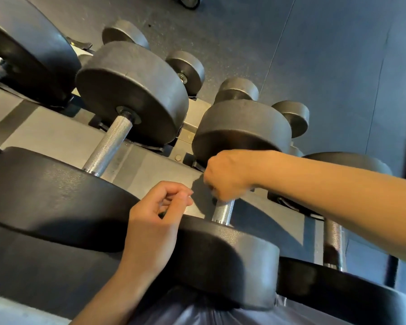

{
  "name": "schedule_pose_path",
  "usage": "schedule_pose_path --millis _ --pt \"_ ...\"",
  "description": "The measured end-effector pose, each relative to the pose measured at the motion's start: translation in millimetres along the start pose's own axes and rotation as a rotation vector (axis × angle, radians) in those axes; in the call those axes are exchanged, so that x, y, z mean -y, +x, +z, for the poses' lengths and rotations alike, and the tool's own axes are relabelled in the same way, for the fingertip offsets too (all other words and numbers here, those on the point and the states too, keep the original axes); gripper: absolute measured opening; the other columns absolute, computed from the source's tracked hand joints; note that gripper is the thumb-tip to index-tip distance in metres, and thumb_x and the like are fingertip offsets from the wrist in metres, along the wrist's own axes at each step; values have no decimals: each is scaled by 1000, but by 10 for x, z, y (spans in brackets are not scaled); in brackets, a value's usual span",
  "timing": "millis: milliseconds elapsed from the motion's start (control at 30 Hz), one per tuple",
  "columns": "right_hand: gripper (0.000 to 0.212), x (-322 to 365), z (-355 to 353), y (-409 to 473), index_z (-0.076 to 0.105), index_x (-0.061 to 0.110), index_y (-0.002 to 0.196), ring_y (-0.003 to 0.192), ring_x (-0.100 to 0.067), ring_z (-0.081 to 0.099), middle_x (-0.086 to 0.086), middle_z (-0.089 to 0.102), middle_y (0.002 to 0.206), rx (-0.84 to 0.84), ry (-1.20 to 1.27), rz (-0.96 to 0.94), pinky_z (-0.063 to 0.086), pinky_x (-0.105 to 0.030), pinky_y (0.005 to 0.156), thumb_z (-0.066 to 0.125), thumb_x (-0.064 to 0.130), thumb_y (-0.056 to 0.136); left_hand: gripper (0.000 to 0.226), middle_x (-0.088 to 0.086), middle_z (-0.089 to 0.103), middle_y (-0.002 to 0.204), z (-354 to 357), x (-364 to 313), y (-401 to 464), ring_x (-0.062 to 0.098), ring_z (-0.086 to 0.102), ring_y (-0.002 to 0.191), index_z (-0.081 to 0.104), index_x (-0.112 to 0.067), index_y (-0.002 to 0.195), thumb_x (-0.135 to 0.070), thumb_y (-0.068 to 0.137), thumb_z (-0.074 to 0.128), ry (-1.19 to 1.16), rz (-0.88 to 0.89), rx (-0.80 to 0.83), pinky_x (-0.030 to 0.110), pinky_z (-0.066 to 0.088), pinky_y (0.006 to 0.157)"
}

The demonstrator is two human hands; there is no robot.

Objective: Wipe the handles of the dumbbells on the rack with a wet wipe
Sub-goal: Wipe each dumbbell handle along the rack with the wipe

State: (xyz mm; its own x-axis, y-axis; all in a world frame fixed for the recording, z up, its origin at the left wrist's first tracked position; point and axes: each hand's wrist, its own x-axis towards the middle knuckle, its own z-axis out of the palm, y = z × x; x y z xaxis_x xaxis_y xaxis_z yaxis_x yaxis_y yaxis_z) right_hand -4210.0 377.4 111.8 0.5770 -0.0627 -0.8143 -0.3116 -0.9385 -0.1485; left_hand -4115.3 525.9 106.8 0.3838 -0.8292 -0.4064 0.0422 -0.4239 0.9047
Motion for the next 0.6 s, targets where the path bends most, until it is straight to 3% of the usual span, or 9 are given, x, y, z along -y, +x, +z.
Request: schedule_pose_path --millis 67,167,233,333,433,500,600 --pt "21 113 75 21 55 14 74 57 -16 43 -3 52 67 66 151 -116 38 -26 54 45 21 92 20 -9 69 76 1 7 -2 2 63 75 67 -19 79 -4 90 58 3 -8 1 6 42 69" --pt "19 180 159 48 49 10 70 63 -21 43 -13 58 79 82 215 -196 37 -29 58 44 12 88 20 -10 69 75 4 2 4 4 64 76 67 -18 79 -5 90 58 -7 -15 0 6 43 67" --pt "21 177 160 68 48 11 70 63 -20 44 -9 55 74 71 153 -176 38 -28 58 44 15 91 19 -9 69 75 5 5 15 3 64 75 67 -18 79 -4 90 58 -3 -16 6 6 43 68" --pt "16 172 90 129 58 15 92 79 -22 54 0 53 78 79 -16 -68 43 -29 69 46 25 96 19 -8 69 74 6 8 17 2 63 74 67 -17 79 -4 90 58 0 -10 13 5 42 69" --pt "30 50 26 143 56 10 124 107 -30 58 -9 60 117 -43 -178 109 45 -35 81 45 21 99 21 -6 69 74 -1 25 15 2 61 73 67 -18 77 -4 90 58 -7 -17 -2 6 42 69" --pt "31 -30 67 114 53 8 128 109 -31 58 -10 60 122 -129 -243 150 46 -36 81 41 16 100 21 -6 68 73 -7 57 21 3 61 74 67 -20 77 -6 91 60 -5 -10 -22 7 42 70" --pt "25 -93 203 69 59 10 117 94 -25 63 -7 66 106 -194 -165 147 47 -32 73 43 16 99 19 -8 68 73 -11 80 36 3 62 76 66 -19 79 -7 92 60 -13 4 -33 7 43 71"
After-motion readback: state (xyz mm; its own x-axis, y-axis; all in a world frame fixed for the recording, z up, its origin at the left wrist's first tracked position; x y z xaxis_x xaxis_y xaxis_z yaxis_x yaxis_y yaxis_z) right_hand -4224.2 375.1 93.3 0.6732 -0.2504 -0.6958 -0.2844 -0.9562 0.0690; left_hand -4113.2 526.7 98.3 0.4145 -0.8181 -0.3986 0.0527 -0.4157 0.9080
